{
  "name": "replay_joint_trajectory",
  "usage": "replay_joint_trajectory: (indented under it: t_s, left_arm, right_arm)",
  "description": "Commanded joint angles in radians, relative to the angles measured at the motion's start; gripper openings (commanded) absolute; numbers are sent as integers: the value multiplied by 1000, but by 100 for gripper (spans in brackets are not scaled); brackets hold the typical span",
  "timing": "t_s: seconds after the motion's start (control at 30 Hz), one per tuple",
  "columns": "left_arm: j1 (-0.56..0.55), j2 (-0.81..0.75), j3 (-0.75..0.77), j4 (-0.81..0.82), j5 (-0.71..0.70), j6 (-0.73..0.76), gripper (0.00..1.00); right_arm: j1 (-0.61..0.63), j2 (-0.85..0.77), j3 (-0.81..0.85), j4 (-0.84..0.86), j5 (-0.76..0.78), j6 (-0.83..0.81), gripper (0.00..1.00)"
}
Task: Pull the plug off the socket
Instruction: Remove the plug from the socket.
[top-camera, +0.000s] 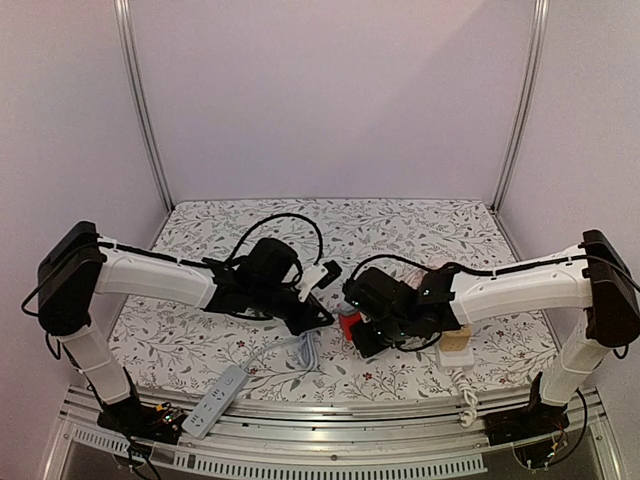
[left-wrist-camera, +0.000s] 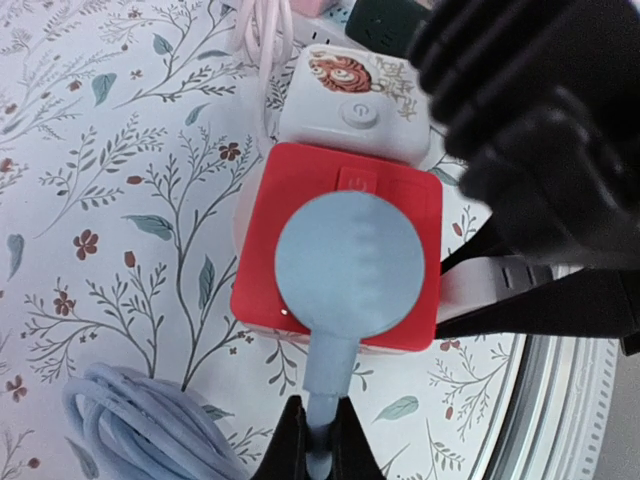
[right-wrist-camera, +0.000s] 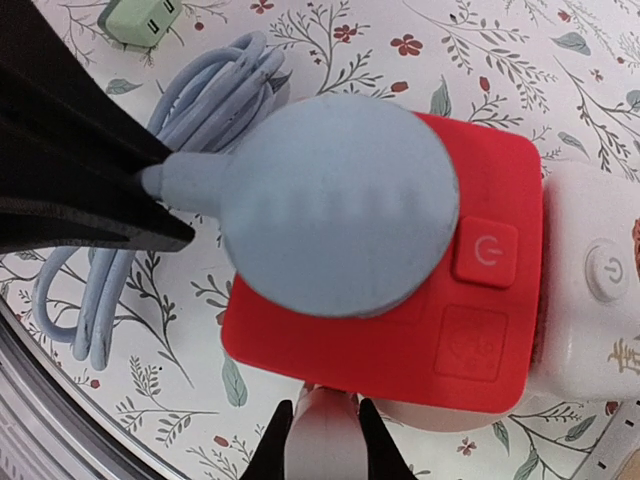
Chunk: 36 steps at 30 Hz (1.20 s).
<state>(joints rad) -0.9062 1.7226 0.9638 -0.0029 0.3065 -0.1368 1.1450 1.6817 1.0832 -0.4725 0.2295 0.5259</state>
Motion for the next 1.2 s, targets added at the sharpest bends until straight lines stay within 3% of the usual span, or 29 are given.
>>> replay_joint_trajectory:
  t_s: [0.0, 0.23, 0.6, 1.03, 1.17]
  left_arm:
    - [16, -30, -29, -41, -66, -36, 0]
    - [16, -31, -15, -72, -96, -49, 0]
    - [16, -29, 38, -159, -163, -44, 0]
    - [15, -85, -6, -131, -119, -86, 1]
    - [2, -92, 1, -131, -102, -102, 28]
  right_arm:
    - [-6, -32, 32, -116, 136, 59, 0]
    - [22, -64, -17, -3, 33, -90, 0]
    - [80, -94, -19, -10, -84, -335, 0]
    - [77, -147, -44, 32, 15, -228, 0]
    - [59, -237, -55, 60, 31, -169, 0]
